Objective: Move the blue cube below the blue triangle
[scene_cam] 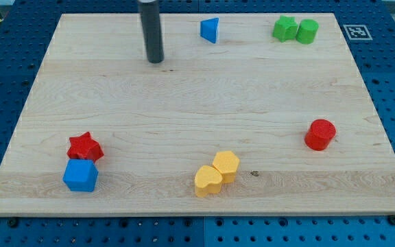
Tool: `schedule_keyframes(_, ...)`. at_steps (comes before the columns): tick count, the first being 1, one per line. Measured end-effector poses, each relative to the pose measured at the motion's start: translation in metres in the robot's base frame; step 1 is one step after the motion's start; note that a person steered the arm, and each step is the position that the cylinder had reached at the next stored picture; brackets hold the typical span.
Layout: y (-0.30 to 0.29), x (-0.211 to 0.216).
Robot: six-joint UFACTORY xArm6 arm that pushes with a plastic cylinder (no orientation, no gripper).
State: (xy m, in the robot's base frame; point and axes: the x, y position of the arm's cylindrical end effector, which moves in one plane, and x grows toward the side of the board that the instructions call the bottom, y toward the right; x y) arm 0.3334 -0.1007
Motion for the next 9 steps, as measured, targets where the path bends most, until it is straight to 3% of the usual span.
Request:
schedule_keyframes(3,-0.116,0.049)
schedule_keyframes(4,-0.137,0.094)
schedule_keyframes(7,-0.152,0.243)
schedule_keyframes(9,-0.073,0.259)
